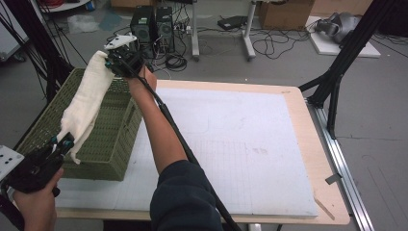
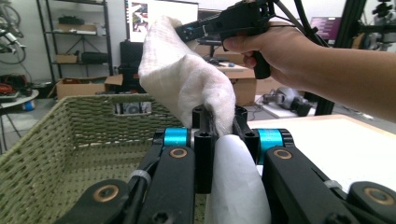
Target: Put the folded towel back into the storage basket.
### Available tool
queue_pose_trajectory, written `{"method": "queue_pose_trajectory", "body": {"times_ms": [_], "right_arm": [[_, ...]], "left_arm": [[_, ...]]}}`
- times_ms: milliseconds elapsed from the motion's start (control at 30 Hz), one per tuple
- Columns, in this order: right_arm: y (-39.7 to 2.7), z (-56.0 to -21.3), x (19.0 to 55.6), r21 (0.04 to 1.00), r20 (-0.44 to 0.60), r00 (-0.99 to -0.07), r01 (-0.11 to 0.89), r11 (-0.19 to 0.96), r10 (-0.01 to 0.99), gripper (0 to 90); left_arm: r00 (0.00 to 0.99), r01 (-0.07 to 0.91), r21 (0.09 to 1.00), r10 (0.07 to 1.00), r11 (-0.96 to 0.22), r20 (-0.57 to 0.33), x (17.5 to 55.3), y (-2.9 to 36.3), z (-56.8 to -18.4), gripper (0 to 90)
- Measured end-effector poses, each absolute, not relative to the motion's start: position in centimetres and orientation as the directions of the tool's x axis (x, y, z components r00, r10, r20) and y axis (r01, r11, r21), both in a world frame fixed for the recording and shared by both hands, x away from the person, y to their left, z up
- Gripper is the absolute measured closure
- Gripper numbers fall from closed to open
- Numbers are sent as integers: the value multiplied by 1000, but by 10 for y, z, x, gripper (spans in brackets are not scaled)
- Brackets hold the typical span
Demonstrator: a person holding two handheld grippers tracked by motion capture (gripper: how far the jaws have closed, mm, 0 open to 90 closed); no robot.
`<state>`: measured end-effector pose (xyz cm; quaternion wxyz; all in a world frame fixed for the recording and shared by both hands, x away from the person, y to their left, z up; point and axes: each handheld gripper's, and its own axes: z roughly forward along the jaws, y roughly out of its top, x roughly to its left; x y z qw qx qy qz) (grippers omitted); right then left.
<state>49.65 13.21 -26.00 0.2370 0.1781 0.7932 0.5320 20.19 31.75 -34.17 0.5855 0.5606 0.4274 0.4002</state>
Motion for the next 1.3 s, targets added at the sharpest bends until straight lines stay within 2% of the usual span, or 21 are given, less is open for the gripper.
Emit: {"method": "queue_pose_trajectory", "body": {"times_ms": [133,233,267,300,333,367,467,733,933,1167,1300], "right_arm": [[145,-264,502,916,-195,-817,46,399,543,814],[157,-272,510,918,-167,-817,75,388,552,807],[162,-276,512,915,-163,-824,80,396,542,750],[168,-283,513,904,-181,-801,94,418,571,556],[172,-289,514,895,-192,-771,115,430,608,402],[173,-294,515,893,-175,-756,149,425,631,381],[166,-301,518,900,-140,-750,175,399,646,376],[126,-302,513,915,-84,-772,190,355,630,377],[95,-303,504,918,-55,-803,193,346,594,381],[69,-302,486,922,-70,-824,162,352,562,348],[53,-302,476,925,-65,-834,156,347,548,344]], "left_arm": [[316,21,997,946,68,-71,205,318,-345,802],[328,54,994,939,94,-107,209,320,-350,731],[318,64,992,941,106,-120,210,322,-351,655],[303,72,989,942,126,-142,211,324,-352,558],[288,77,986,944,147,-163,211,326,-351,467],[280,78,985,945,154,-170,211,329,-351,418],[255,60,986,953,153,-163,208,335,-348,382],[246,65,985,953,163,-174,205,340,-345,357],[269,91,983,946,160,-179,207,338,-345,286],[306,109,982,934,155,-182,210,331,-342,197],[347,115,984,922,137,-169,213,323,-342,191]]}}
